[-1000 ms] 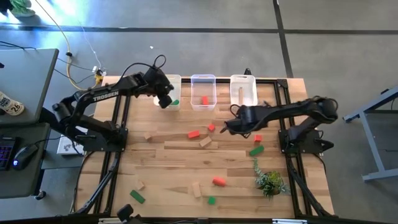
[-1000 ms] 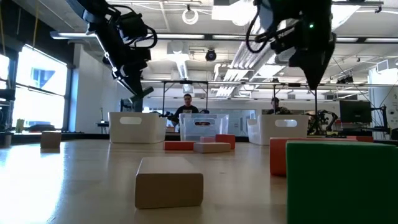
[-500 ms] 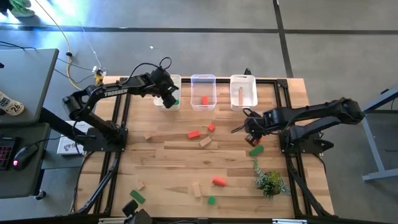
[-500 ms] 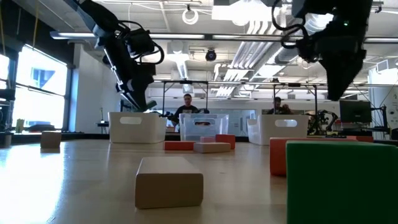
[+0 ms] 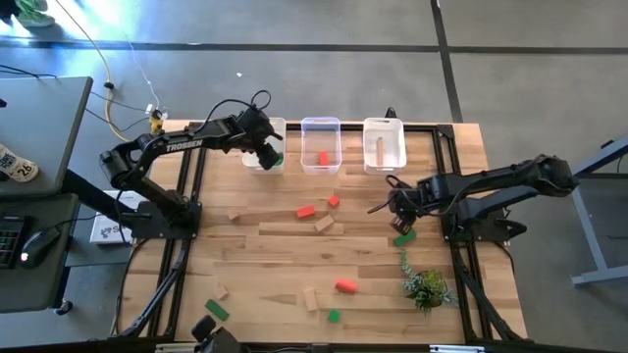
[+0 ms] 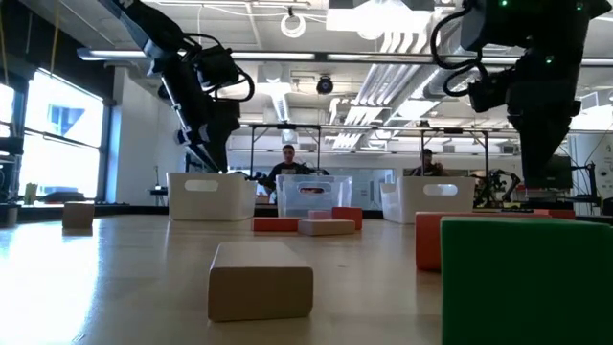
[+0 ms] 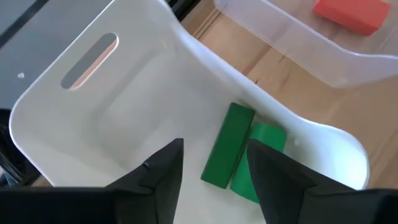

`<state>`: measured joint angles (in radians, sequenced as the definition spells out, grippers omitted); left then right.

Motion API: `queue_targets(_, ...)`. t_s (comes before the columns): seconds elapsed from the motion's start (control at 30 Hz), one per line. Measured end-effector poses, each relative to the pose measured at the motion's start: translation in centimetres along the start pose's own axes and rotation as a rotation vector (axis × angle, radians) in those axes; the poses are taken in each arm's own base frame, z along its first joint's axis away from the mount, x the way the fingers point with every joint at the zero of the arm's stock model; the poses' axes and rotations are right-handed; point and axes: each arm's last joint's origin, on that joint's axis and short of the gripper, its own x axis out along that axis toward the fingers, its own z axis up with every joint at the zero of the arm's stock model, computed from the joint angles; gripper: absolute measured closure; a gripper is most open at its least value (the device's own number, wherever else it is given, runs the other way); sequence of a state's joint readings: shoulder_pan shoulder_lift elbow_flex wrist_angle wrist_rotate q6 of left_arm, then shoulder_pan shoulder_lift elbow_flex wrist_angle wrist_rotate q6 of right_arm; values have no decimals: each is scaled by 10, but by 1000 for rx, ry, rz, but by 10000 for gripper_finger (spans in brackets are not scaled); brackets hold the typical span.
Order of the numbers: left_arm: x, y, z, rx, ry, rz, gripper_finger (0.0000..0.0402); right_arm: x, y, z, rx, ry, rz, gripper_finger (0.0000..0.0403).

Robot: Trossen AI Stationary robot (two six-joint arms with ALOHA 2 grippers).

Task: Sort & place blocks by color
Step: Put the orange block into the transparent bin

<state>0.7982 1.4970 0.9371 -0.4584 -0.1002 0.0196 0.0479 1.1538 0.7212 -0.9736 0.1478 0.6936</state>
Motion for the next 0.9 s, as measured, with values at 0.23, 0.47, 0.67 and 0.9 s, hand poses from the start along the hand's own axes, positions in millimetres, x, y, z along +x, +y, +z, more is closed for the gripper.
queue_targets(0.23,-19,2,8,11,33,-11,227,0,1,1,-39,-8,8,224)
queue_targets(0.47,-54,-3,18,43,66,-28,227,1,0,0,-139,-1,5,182)
queue_targets(0.67,-79,-17,14,92,32,-70,227,20,-5,-11,-187,69,-25,180)
queue_targets(0.9,-102,-34,8,101,-15,-178,227,33,-3,-13,-208,88,-26,180)
